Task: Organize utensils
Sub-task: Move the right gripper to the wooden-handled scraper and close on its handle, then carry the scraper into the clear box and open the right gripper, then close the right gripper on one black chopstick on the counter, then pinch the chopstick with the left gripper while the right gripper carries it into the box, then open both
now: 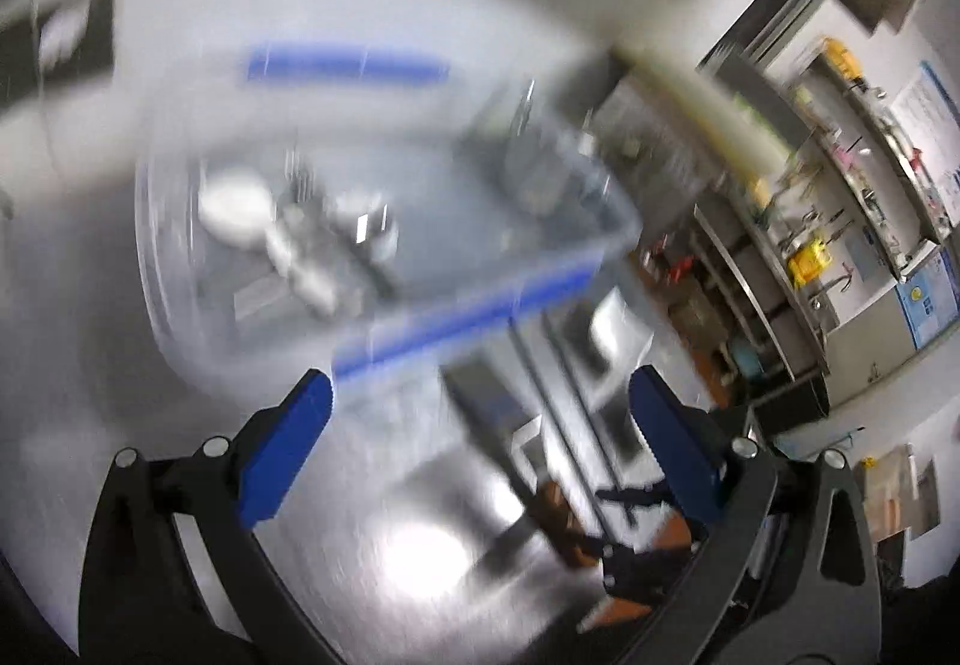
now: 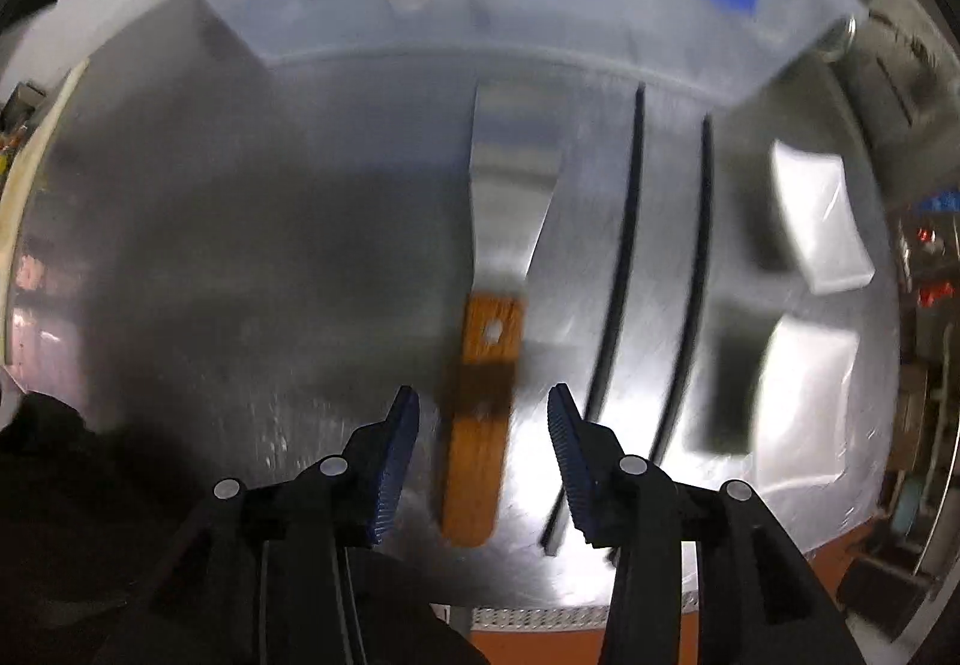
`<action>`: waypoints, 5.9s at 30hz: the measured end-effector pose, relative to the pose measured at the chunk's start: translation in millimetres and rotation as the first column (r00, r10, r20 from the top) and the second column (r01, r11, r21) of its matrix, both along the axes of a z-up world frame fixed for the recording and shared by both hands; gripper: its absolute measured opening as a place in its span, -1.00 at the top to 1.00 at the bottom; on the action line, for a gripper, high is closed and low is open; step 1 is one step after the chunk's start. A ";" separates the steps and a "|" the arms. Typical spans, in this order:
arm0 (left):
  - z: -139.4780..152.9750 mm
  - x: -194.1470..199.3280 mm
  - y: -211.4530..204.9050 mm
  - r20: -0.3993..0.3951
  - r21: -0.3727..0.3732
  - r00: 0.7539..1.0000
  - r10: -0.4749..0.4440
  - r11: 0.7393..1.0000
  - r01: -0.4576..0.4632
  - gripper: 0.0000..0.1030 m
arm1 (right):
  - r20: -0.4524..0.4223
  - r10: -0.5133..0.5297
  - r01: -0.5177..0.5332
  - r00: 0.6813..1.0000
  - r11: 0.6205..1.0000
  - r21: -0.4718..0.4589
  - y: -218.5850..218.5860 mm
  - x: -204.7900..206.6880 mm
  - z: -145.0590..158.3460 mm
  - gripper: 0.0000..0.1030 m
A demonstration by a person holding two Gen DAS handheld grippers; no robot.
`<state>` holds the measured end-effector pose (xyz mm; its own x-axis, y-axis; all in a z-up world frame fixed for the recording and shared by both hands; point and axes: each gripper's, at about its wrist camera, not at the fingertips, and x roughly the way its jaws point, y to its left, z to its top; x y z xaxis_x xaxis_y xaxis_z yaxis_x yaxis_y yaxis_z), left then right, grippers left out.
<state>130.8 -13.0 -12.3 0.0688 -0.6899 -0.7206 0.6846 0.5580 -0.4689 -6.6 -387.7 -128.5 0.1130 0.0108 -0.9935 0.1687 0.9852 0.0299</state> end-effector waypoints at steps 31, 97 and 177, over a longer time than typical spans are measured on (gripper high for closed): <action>-148.3 -54.3 -72.6 -0.503 0.125 0.862 -0.063 0.982 0.144 0.83 | 0.007 -0.205 0.172 0.979 0.839 0.516 -29.7 -63.9 -2.6 0.49; -47.2 -39.4 -55.9 -0.237 -0.024 0.954 -0.185 0.983 0.184 -0.65 | 0.017 -0.163 0.163 0.986 0.987 0.016 -81.5 -60.2 -6.1 0.23; -26.0 145.9 -199.4 -0.157 0.284 0.988 -0.016 0.957 0.061 -0.84 | 0.294 -0.047 -0.003 0.955 0.986 0.168 -157.6 64.7 157.1 0.07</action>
<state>276.7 -212.4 -38.4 -0.0787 -0.4520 -0.8885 0.6418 0.6590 -0.3921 58.1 -545.3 28.6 0.4037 0.1661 -0.8997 0.1489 0.9584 0.2437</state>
